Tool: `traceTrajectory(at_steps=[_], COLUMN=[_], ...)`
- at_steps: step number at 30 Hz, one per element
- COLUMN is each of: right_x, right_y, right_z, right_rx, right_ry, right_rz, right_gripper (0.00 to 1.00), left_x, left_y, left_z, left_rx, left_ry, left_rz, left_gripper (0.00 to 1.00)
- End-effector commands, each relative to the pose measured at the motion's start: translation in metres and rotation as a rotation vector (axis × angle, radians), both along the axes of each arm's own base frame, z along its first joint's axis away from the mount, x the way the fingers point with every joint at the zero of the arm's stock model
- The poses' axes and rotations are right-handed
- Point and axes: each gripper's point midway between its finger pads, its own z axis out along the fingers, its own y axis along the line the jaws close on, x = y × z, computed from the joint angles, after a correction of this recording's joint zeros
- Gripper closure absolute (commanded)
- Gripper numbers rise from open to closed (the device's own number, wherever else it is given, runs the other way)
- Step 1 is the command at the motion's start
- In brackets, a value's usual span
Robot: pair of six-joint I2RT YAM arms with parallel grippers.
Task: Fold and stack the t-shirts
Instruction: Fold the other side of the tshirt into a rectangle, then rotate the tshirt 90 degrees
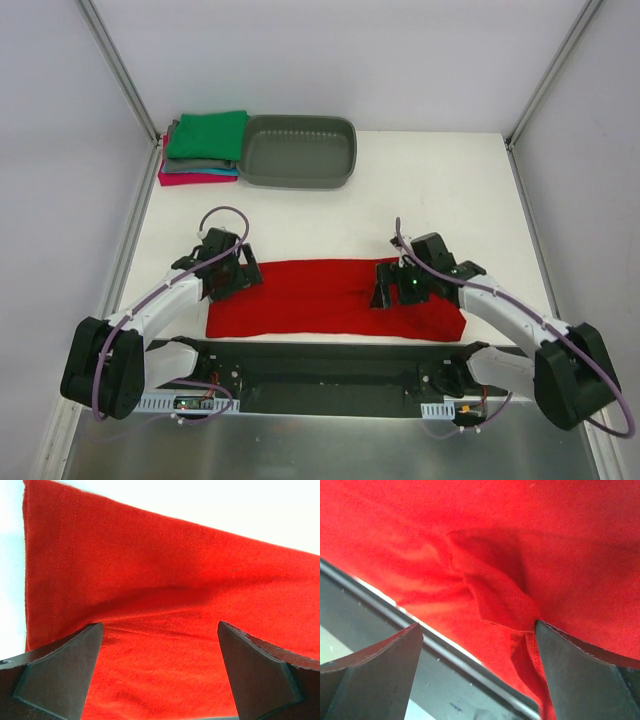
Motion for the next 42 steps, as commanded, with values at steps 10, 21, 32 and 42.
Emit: traceTrajectory(at_steps=[10, 21, 32, 42], right_x=[-0.061, -0.011, -0.035, -0.039], right_y=[-0.007, 0.037, 0.042, -0.003], right_z=[0.044, 0.046, -0.007, -0.003], right_rx=[0.158, 0.250, 0.157, 0.059], right_ry=[-0.160, -0.121, 0.083, -0.016], right_rz=[0.017, -0.056, -0.134, -0.272], right_gripper=[0.04, 0.04, 0.04, 0.04], left_x=[-0.016, -0.022, -0.016, -0.016], left_y=[0.021, 0.020, 0.030, 0.030], left_z=[-0.011, -0.017, -0.015, -0.021], left_rx=[0.095, 0.088, 0.136, 0.141], left_ry=[0.045, 0.073, 0.044, 0.083], left_rz=[0.030, 0.022, 0.059, 0.078], left_gripper=[0.01, 0.01, 0.01, 0.01])
